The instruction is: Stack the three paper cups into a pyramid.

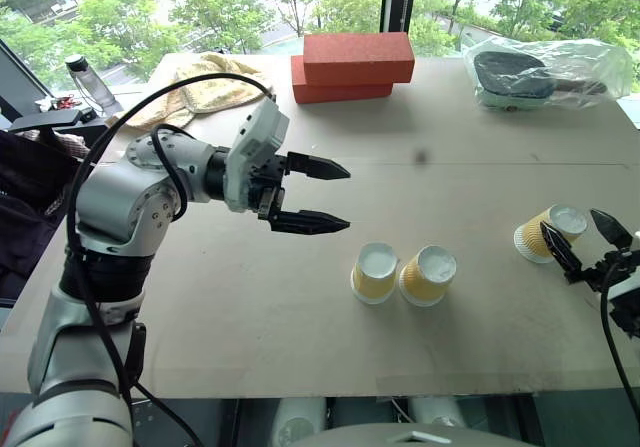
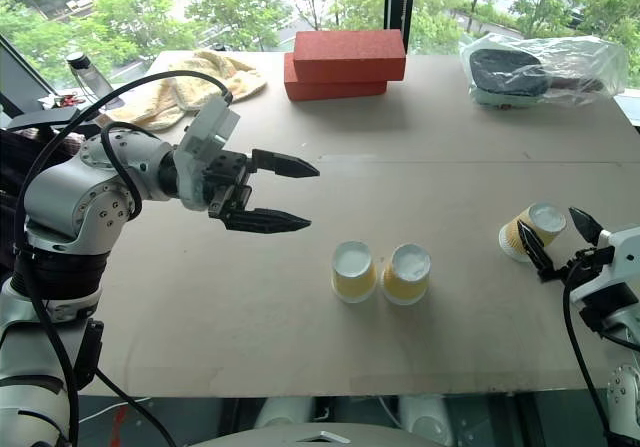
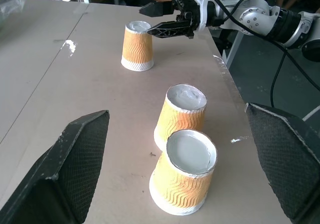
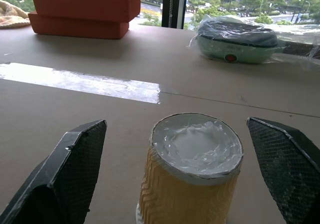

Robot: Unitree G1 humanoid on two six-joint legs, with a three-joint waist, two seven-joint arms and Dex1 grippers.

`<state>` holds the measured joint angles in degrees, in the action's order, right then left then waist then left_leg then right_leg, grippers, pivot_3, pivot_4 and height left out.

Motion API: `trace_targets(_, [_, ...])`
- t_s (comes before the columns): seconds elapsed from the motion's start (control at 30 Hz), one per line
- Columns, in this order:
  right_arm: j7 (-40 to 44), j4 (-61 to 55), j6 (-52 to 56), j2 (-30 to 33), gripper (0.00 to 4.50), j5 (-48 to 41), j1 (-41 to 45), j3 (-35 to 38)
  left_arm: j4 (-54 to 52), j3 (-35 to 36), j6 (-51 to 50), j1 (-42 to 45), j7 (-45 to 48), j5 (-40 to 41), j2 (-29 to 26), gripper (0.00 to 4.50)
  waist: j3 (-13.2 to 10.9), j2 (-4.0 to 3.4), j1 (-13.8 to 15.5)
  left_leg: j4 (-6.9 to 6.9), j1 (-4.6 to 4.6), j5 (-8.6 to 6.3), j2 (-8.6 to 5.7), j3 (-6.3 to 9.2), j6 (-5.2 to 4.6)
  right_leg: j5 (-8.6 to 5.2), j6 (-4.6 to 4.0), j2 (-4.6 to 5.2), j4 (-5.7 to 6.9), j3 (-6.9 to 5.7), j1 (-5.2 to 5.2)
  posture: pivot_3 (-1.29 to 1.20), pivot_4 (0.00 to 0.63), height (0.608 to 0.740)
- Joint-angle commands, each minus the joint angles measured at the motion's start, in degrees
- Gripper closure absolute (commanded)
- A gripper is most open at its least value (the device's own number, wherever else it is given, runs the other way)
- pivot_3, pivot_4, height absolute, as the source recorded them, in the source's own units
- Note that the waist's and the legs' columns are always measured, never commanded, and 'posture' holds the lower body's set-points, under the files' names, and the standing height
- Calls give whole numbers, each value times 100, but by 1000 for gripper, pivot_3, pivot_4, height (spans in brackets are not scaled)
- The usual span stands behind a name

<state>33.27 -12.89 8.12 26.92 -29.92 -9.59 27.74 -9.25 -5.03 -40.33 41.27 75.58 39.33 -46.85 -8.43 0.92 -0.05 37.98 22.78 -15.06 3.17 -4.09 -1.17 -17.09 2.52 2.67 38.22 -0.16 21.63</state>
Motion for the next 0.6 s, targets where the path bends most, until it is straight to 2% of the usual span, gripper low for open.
trace_targets(0.03, [-152, 207, -20, -16, 57, 90, 199, -29, -89, 150, -10, 23, -100, -69, -59, 0, 0, 0, 3, 0, 1, 0, 0, 1, 0, 0, 0, 0, 0, -1, 0, 0, 150, 730])
trace_targets(0.3, [-202, 702, -190, -14, 57, 345, 504, -138, -310, 213, -86, -124, -108, -35, -159, 0, 0, 0, -4, 0, 1, 0, 1, 2, 0, 0, 0, 0, 2, -1, 1, 0, 150, 730])
trace_targets(0.4, [-92, 751, -209, -12, 773, 283, 571, -187, -374, 271, -177, -127, -173, 34, -167, 0, 0, 0, -5, 0, 1, 0, 1, 1, 0, 0, 0, 0, 3, -1, 1, 0, 150, 730])
trace_targets(0.5, [-73, 799, -235, -13, 2212, 320, 612, -213, -459, 370, -275, -167, -212, 113, -211, 0, 0, 0, -10, 0, 1, 0, 1, 2, 0, 0, 0, 0, 4, -1, 1, 0, 150, 730])
trace_targets(0.53, [-89, 795, -243, -20, 2428, 324, 642, -217, -488, 410, -289, -196, -203, 131, -249, 0, 0, 0, -15, 0, 1, 0, 1, 2, 0, 0, 0, 0, 5, -1, 1, 0, 150, 730])
trace_targets(0.6, [-62, 700, -242, -7, 2429, 262, 727, -235, -552, 534, -311, -280, -165, 202, -333, 0, 0, -1, -24, 0, 1, 0, 2, 2, 0, 0, 0, 0, 5, -1, 1, 0, 150, 730])
